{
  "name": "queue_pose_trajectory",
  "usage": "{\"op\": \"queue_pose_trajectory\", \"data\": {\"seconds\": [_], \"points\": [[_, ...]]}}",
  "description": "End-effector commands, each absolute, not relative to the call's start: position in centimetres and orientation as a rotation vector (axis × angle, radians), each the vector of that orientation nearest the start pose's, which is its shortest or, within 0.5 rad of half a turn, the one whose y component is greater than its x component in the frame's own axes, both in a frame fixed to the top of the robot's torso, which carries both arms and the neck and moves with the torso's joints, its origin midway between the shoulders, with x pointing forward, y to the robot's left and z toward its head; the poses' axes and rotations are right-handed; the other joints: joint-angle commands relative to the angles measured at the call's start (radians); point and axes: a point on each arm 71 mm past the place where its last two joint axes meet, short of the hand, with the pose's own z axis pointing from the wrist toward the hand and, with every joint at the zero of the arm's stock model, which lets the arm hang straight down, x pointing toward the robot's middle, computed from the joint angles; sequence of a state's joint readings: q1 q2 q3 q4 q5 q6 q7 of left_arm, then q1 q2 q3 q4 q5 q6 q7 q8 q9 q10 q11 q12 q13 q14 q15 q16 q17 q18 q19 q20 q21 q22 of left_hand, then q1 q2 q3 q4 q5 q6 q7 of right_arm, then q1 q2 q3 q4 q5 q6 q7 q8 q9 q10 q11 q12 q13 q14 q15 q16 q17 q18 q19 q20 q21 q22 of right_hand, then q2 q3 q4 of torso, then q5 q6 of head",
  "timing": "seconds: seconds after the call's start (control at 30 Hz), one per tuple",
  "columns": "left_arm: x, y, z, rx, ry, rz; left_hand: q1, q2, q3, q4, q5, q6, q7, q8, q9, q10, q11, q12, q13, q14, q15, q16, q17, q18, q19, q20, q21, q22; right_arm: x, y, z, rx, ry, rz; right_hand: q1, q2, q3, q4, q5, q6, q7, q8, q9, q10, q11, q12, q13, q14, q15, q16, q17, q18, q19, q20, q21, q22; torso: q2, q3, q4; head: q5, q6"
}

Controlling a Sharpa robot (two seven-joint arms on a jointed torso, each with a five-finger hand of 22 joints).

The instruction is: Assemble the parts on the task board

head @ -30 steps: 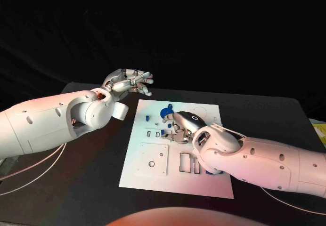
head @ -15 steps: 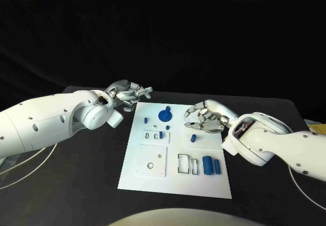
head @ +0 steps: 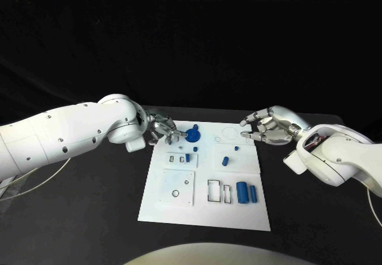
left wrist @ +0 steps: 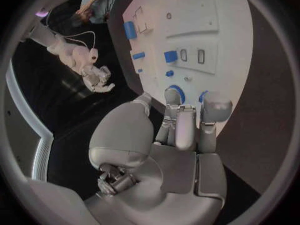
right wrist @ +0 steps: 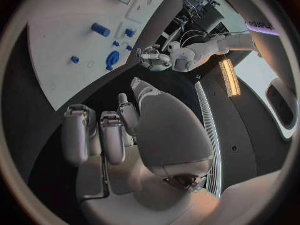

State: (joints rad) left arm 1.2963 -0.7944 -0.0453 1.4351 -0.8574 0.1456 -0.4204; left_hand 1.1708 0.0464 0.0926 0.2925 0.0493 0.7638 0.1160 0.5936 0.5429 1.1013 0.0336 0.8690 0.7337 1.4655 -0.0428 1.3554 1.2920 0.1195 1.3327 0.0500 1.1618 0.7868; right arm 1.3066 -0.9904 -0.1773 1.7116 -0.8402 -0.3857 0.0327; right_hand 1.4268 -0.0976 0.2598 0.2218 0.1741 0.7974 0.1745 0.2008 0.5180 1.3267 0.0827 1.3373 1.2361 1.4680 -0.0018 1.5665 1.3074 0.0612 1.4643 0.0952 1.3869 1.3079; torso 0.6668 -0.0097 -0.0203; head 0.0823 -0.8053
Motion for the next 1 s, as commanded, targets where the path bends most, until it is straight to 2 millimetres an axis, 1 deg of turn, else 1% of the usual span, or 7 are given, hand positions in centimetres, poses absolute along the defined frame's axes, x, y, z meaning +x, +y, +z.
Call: {"op": "queue_pose_trajectory", "data": {"seconds": [0.03, 0.1, 0.13, 0.2, 0.27, 0.37, 1.0], "points": [[50.1, 20.7, -19.4, -0.235, 2.417, -0.458, 0.02, 0.012, -0.007, 0.0, 0.0, -0.006, 0.002, -0.004, -0.009, -0.001, 0.002, -0.025, -0.03, 0.043, 0.005, 0.054, 0.073, -0.003, 0.047, -0.001, 0.045, 0.094, 45.2, -22.3, -16.8, 0.351, 1.728, 1.025, -0.001, -0.012, 0.006, -0.002, 0.004, -0.006, 0.001, 0.005, -0.001, -0.008, 0.003, -0.002, -0.003, 0.103, 0.008, 0.004, 0.263, -0.008, 0.033, 0.007, -0.005, 0.05, 0.0, 0.0024, 0.0012, 0.003, -0.002], [50.0, 20.2, -19.5, -0.217, 2.442, -0.436, 0.016, 0.033, -0.008, 0.001, 0.0, -0.003, 0.001, -0.003, -0.013, 0.015, 0.002, -0.011, -0.021, 0.067, 0.004, 0.112, 0.143, -0.019, 0.081, -0.001, 0.098, 0.189, 45.4, -22.5, -16.6, 0.352, 1.721, 1.016, -0.001, -0.012, 0.006, -0.002, 0.004, -0.006, 0.001, 0.005, -0.001, -0.008, 0.003, -0.003, -0.004, 0.103, 0.008, 0.004, 0.263, -0.008, 0.033, 0.007, -0.006, 0.049, 0.0, 0.0016, 0.0006, 0.005, -0.003], [50.0, 20.0, -19.6, -0.21, 2.451, -0.429, 0.008, 0.058, -0.007, 0.001, 0.0, -0.006, 0.002, -0.004, -0.017, 0.045, 0.003, 0.041, 0.032, 0.08, 0.006, 0.148, 0.188, -0.03, 0.103, -0.001, 0.137, 0.254, 45.5, -22.6, -16.6, 0.352, 1.719, 1.013, -0.001, -0.012, 0.006, -0.002, 0.004, -0.006, 0.001, 0.005, -0.001, -0.008, 0.003, -0.003, -0.004, 0.103, 0.008, 0.004, 0.263, -0.008, 0.033, 0.007, -0.006, 0.049, 0.001, 0.001, 0.0008, 0.005, -0.003], [49.9, 19.5, -19.6, -0.19, 2.468, -0.419, 0.008, 0.072, -0.007, 0.001, 0.0, -0.005, 0.002, 0.001, -0.02, 0.085, 0.003, 0.123, 0.116, 0.086, 0.007, 0.167, 0.213, -0.036, 0.113, 0.0, 0.164, 0.296, 45.8, -22.8, -16.5, 0.352, 1.715, 1.003, -0.001, -0.012, 0.007, -0.002, 0.005, -0.008, 0.001, 0.005, -0.002, -0.009, 0.003, -0.004, -0.005, 0.103, 0.008, 0.004, 0.263, -0.008, 0.032, 0.007, -0.007, 0.048, 0.001, 0.0005, 0.0022, 0.005, -0.004], [49.8, 19.1, -19.6, -0.173, 2.478, -0.418, 0.014, 0.058, -0.017, 0.0, 0.0, -0.003, 0.001, 0.006, -0.023, 0.138, 0.002, 0.223, 0.222, 0.092, 0.007, 0.183, 0.232, -0.044, 0.124, 0.001, 0.194, 0.347, 45.9, -22.9, -16.4, 0.354, 1.713, 0.995, -0.001, -0.012, 0.007, -0.002, 0.005, -0.008, 0.001, 0.005, -0.002, -0.009, 0.003, -0.004, -0.005, 0.103, 0.008, 0.004, 0.263, -0.008, 0.032, 0.007, -0.007, 0.048, 0.002, -0.0004, 0.0031, 0.004, -0.006], [49.6, 18.4, -19.6, -0.149, 2.49, -0.42, 0.013, 0.046, -0.031, 0.001, 0.0, 0.008, -0.003, 0.02, -0.022, 0.153, 0.0, 0.268, 0.266, 0.093, 0.006, 0.186, 0.237, -0.047, 0.127, 0.001, 0.209, 0.372, 46.1, -23.1, -16.4, 0.353, 1.711, 0.983, -0.001, -0.012, 0.007, -0.002, 0.005, -0.008, 0.001, 0.005, -0.002, -0.009, 0.003, -0.004, -0.005, 0.103, 0.008, 0.004, 0.263, -0.008, 0.032, 0.007, -0.007, 0.048, 0.001, -0.0012, 0.0014, 0.005, -0.009], [49.2, 15.9, -19.9, -0.097, 2.526, -0.416, -0.035, 0.048, -0.096, 0.002, 0.0, 0.012, -0.013, 0.071, -0.001, 0.151, -0.008, 0.307, 0.298, 0.094, 0.0, 0.191, 0.244, -0.052, 0.126, -0.003, 0.234, 0.411, 46.9, -23.6, -16.3, 0.348, 1.711, 0.934, -0.001, -0.016, 0.013, -0.001, 0.019, -0.018, 0.003, 0.003, -0.003, -0.011, 0.005, -0.005, -0.007, 0.103, 0.01, 0.004, 0.263, -0.008, 0.032, 0.008, -0.007, 0.048, 0.001, -0.0001, -0.0001, 0.007, -0.024]]}}
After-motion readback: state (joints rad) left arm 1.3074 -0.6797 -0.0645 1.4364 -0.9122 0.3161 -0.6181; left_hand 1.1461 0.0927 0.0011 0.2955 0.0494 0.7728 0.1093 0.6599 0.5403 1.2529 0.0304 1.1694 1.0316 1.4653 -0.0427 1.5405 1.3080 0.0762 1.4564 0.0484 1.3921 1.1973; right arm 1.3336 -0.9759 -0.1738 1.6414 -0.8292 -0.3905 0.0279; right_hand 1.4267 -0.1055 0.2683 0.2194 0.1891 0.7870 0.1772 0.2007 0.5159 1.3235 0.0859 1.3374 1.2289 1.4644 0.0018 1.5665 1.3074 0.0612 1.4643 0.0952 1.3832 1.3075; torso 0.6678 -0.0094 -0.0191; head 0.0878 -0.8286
